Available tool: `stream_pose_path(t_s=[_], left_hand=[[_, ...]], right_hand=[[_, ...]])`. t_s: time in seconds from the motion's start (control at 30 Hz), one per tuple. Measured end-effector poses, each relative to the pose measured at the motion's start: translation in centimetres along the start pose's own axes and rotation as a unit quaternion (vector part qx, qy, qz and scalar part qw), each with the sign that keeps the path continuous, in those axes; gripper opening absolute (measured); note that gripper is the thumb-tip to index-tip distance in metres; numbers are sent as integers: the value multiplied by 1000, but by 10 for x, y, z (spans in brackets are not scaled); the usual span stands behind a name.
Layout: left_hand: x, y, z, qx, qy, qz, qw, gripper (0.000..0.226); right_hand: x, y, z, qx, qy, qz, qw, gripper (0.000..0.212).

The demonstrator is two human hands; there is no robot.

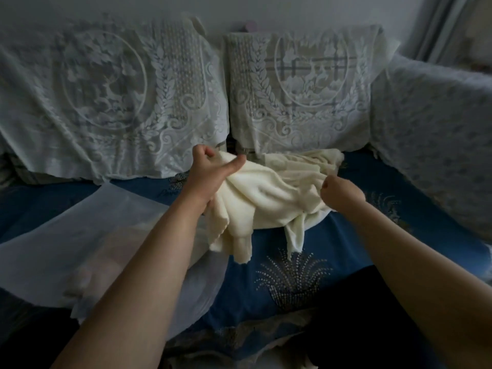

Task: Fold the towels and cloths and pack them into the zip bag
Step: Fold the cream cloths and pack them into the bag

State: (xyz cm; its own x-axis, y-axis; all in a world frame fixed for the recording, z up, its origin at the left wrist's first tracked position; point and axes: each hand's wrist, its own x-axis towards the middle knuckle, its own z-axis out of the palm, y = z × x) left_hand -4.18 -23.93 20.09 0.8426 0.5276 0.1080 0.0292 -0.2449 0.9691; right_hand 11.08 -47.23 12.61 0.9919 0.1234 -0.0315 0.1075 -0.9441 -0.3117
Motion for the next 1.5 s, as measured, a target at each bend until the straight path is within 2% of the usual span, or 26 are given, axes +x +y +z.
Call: stream_pose_path(t_s=[0.1,0.13,0.17,0.23,0.27,0.3,0.37,0.43,0.5,0.57,0.63,0.7,0.77,0.83,0.87,0.9,0.97,1.03,1.07,1.14,1.2,1.27,1.34,1.37,1.44,1.5], left_hand=[[1,-5,-14,104,-34,-23,994,41],[0,-6,-16,114,-36,-26,992,35],[0,-5,-17,111,-38,-21,993,29],[-4,0,-14,89,-52,12,995,21],[-6,5,-11,76,-62,37,994,19],[-8,10,-8,62,-71,63,994,17],[-8,21,-5,24,-58,109,992,22],[-6,30,-6,3,21,139,990,28],[4,34,-15,-53,157,133,977,33],[22,32,-28,-114,266,91,953,36],[39,25,-32,-76,304,36,949,34],[46,17,-20,117,253,-5,960,36],[37,11,8,316,122,8,941,28],[25,10,35,320,26,29,947,20],[21,10,46,283,7,31,959,21],[18,10,54,232,-7,26,972,22],[13,12,63,68,-47,-35,996,24],[11,12,62,-126,-114,-129,977,27],[11,12,60,-197,-151,-155,956,29],[10,11,57,-265,-205,-161,928,34],[6,13,57,-299,-236,-169,909,23],[4,15,55,-320,-248,-190,894,21],[6,15,52,-317,-237,-201,896,26],[8,14,50,-321,-228,-207,896,23],[10,11,45,-351,-212,-228,883,19],[7,10,43,-381,-194,-242,871,22]], right_hand=[[7,2,-1,189,15,-30,981,10],[6,-2,-2,248,-15,-49,967,5],[1,-8,-2,290,-73,-67,952,14],[-15,-25,6,238,-171,-130,947,50],[-23,-34,14,206,-177,-153,950,68],[-30,-42,23,189,-163,-161,955,75],[-34,-52,43,158,-113,-141,971,64],[-32,-49,54,102,-67,-82,989,40],[-26,-33,51,112,-4,-2,994,29],[-15,-13,44,166,31,65,983,30],[-11,-9,28,188,36,77,979,34],[-17,-25,6,189,-6,27,982,32],[-32,-50,-18,176,-84,-37,980,33],[-53,-69,-36,230,-118,-51,965,34],[-61,-74,-42,312,-139,-30,939,32],[-67,-76,-47,414,-173,-3,894,29],[-74,-75,-52,597,-226,15,769,25],[-74,-71,-55,705,-209,-10,678,30],[-76,-70,-57,729,-182,-23,659,34],[-80,-68,-55,719,-112,-52,684,57],[-88,-70,-54,689,-68,-116,712,74],[-93,-70,-49,619,-51,-226,750,72],[-94,-68,-44,433,21,-348,831,71],[-95,-66,-41,327,70,-403,852,69],[-93,-62,-32,161,146,-483,848,62],[-94,-60,-28,99,179,-490,847,42]])
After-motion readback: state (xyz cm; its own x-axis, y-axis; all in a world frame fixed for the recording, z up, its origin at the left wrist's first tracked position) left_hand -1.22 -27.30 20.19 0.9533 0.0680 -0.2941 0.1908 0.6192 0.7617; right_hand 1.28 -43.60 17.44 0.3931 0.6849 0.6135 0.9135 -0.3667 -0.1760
